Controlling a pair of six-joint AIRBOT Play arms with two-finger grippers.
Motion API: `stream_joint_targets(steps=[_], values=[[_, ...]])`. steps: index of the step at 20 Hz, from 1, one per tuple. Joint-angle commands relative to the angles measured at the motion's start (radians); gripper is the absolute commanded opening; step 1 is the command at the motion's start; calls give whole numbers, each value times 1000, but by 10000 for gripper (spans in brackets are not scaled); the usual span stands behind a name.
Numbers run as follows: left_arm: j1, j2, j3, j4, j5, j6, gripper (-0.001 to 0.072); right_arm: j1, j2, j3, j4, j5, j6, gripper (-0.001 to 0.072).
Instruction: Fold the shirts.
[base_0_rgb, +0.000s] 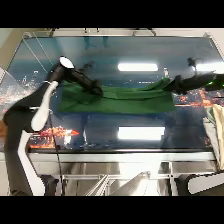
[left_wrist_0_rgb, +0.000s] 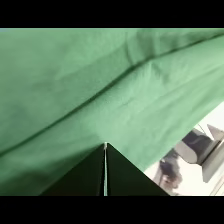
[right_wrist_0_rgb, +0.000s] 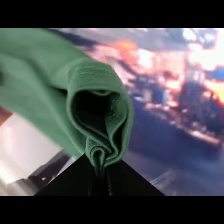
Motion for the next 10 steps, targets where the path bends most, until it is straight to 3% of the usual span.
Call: stream_joint_targets(steps=[1, 6, 8, 10], values=[[-137, -76, 24, -66, 116, -37, 0, -47, 90, 108, 8, 180, 66, 15], [-266, -158, 163, -184, 244, -116, 0, -24, 158, 161, 238, 275, 109, 15], [-288, -145, 113, -262, 286, -111, 0, 27, 170, 161, 298, 254, 138, 15], [-268, -115, 93, -408, 226, -32, -1, 117, 170, 160, 284, 162, 164, 15]])
